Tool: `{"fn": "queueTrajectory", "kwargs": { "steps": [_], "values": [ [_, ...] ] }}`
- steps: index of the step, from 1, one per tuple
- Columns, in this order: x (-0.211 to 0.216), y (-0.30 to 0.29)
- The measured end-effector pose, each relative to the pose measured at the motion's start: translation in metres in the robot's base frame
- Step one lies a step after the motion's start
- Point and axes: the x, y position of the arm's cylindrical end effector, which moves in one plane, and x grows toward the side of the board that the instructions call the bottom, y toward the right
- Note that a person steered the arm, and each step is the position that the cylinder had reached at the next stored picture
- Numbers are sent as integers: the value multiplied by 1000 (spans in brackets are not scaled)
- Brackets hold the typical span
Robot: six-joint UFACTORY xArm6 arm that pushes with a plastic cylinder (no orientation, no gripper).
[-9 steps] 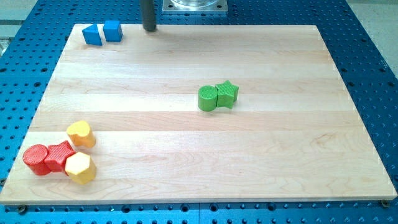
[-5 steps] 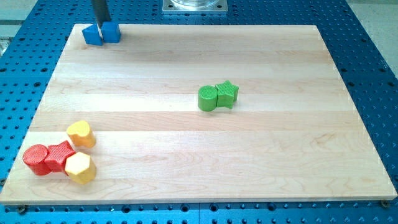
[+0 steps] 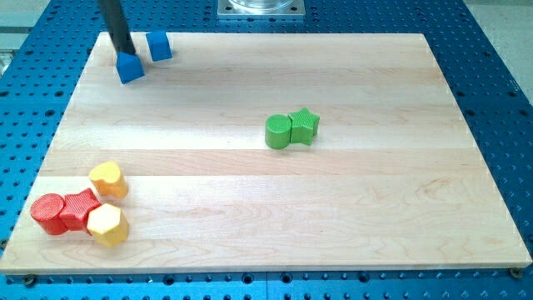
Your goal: Move the blue blocks diagonal to each other
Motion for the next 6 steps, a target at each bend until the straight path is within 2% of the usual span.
{"fn": "queueTrajectory", "kwargs": {
  "steps": [3,4,6],
  "values": [
    [-10,155],
    [0,156],
    [118,129]
  ]
}}
